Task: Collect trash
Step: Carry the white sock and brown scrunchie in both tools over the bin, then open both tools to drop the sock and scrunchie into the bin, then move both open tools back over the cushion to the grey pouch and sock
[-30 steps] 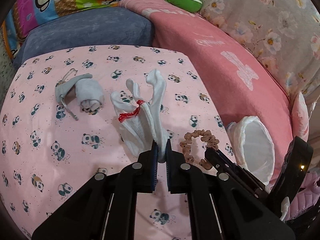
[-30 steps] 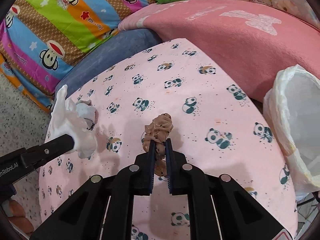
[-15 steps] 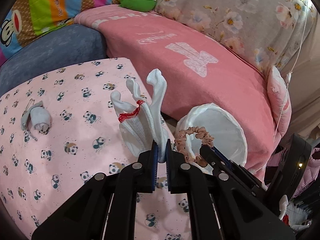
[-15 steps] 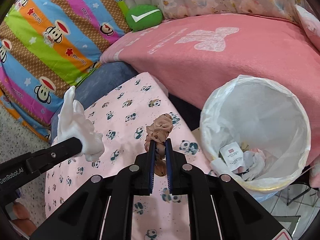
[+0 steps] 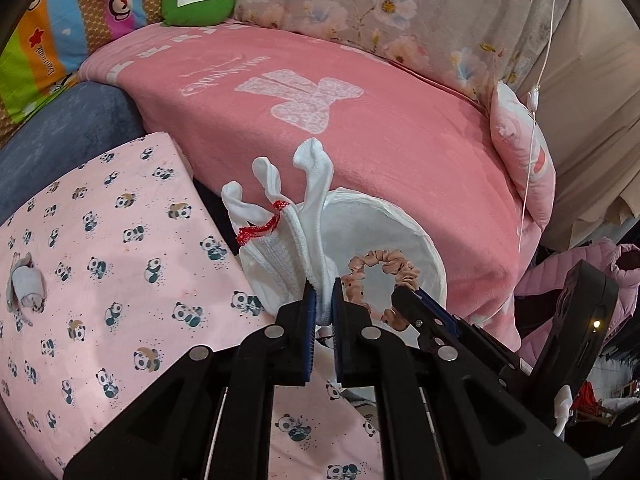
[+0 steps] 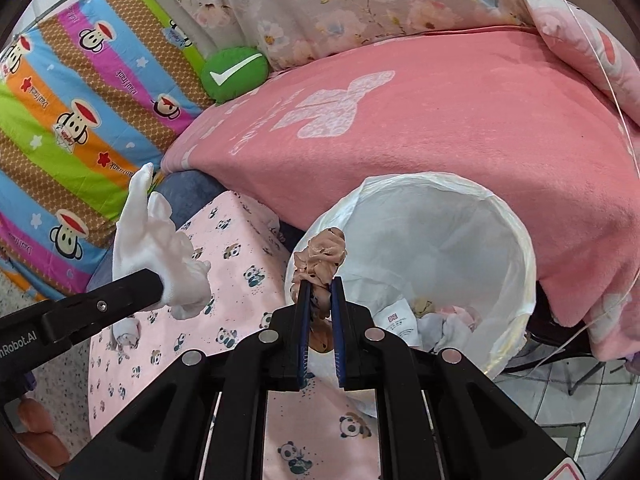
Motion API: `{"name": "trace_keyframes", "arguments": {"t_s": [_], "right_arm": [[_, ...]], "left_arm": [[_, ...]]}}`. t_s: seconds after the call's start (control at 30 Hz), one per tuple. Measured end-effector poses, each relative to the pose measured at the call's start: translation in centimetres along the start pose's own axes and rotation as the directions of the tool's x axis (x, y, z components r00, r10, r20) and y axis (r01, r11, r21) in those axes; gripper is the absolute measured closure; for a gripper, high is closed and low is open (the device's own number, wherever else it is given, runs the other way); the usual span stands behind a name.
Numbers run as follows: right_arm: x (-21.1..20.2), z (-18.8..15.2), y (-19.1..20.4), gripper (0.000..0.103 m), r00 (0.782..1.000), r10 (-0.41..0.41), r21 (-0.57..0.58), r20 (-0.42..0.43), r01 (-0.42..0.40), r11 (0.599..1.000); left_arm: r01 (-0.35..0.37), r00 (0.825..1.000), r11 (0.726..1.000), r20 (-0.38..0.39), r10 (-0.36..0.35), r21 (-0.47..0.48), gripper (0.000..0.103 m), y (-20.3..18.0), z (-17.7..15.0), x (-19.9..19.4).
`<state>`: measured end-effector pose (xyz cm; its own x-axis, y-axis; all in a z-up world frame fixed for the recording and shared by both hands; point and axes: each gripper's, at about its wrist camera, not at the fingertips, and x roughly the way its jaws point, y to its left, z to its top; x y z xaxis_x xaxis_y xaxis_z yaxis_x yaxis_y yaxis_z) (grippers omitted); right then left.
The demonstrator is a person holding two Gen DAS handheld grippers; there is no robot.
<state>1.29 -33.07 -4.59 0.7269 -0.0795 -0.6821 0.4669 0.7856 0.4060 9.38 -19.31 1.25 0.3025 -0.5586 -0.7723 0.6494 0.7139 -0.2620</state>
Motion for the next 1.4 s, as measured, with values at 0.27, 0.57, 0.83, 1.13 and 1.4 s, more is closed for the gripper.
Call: {"name": "trace_keyframes", "arguments": {"t_s": [0.27,0.57,0.83,1.13,1.4], "right_arm": [[-0.7,0.4,-3.2,0.092,1.000,-0.023,0.040,0.011,0.023,0.999],[-0.5,0.6,-4.8,0.084,0.999,-0.036,0.078,0.026,0.034,0.996],[-0.6,0.6,-4.6,0.075,0.999,-0.035,0.078,0.030,0.032,0.996],[-1.0,0.3,-3.3,0.073,0.999,-0.039,0.040,0.028,0.038,0.999],[-1.0,-0.1,-1.8,0.071,0.999,-0.033,0.005,0.023,0.032,0.999]], "left_arm": [[0.020,0.999,0.999,-0.029,-0.019,0.049,0.094,-2.6,0.2,1.6],[-0.007,1.000,1.000,-0.023,0.007,0.022,0.058,-2.5,0.5,2.0],[-0.042,0.999,0.999,-0.014,0.042,0.015,0.058,-1.9,0.3,1.9],[-0.054,0.999,0.999,-0.004,0.054,0.004,0.058,-1.3,-0.1,1.3],[-0.061,0.998,0.998,0.012,0.061,-0.019,0.058,0.0,-0.4,0.5]]}}
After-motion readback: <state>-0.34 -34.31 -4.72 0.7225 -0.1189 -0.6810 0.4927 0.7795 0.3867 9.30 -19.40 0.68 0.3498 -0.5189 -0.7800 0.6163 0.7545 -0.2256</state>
